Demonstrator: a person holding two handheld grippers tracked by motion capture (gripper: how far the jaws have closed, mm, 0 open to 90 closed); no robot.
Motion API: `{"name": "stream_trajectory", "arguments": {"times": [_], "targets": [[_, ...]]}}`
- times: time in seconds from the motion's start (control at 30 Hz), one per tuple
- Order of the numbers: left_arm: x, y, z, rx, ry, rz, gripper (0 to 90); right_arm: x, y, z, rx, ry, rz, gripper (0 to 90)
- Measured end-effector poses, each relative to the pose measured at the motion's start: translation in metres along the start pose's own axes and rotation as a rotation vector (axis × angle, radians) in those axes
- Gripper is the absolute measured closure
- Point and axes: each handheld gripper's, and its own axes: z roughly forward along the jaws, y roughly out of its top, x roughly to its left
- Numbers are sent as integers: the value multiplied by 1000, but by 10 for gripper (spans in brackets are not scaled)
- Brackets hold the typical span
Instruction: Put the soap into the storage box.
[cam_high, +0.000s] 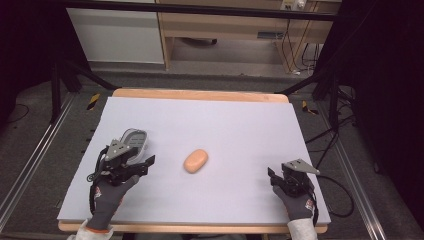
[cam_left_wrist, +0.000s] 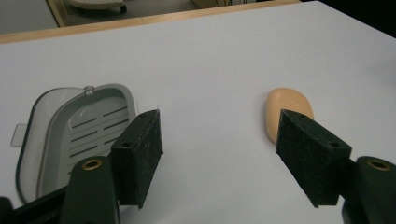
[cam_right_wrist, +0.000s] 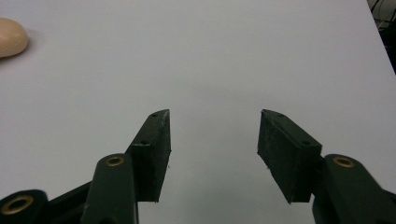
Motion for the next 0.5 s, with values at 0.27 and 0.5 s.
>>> {"name": "stream_trajectory", "arguments": {"times": [0.27, 0.5], "targets": [[-12, 11, 10, 8, -23, 24, 294, 1, 0, -1, -2, 5, 6, 434], [-24, 17, 24, 25, -46, 34, 288, 1, 0, -1, -1, 9, 10, 430]]}}
